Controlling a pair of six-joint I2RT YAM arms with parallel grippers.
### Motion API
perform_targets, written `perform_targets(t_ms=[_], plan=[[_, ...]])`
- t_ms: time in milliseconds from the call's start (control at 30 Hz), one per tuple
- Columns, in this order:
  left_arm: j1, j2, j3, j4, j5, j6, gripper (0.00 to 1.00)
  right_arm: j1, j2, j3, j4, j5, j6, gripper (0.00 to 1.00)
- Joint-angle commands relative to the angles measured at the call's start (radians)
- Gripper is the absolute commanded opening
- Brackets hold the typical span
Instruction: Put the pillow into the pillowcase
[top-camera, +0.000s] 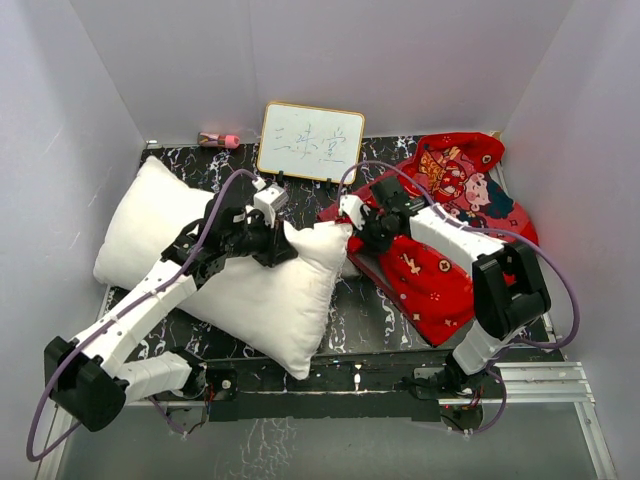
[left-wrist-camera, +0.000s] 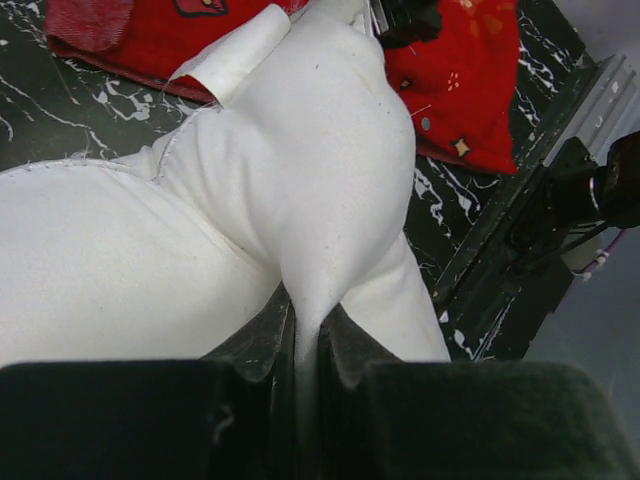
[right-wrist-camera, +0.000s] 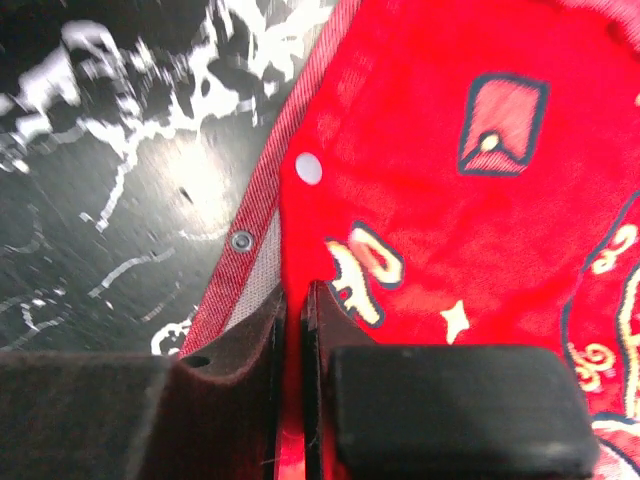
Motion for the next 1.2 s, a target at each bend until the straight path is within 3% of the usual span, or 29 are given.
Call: perform_targets(t_ms=[0,333,500,733,933,1033,1167], plan=[[-0.005,0.042,0.005,0.156,0.128,-0.098,0.00,-0.006,-0.010,0.165,-0.009,-0.175,0.128,0.08],[-0.018,0.128,0.014,0.203,0.233,-0.122,0.00,-0.055,0.114,0.363,0.003,-0.231,0.268,0.08],[-0.023,0.213,0.028,0.224,0.207,-0.115,0.00,-0.058,0.072,0.380,0.062,-0.281,0.294,0.08],[-0.023,0.374,0.131,0.131,0.116,-0.080,0.00,-0.063,-0.015,0.353,0.086,-0.326,0.260,0.08],[-0.027,0.523,0.299,0.066,0.065,-0.139,0.00,-0.064,-0.085,0.301,0.117,-0.371,0.266,0.08],[-0.050,0.611,0.425,-0.040,-0.067,-0.170,0.00,-0.063,-0.096,0.310,0.106,-0.384,0.279,0.08],[-0.072,0.596,0.445,0.093,-0.195,-0.287,0.00,-0.063,-0.119,0.295,0.092,-0.403,0.292,0.08]])
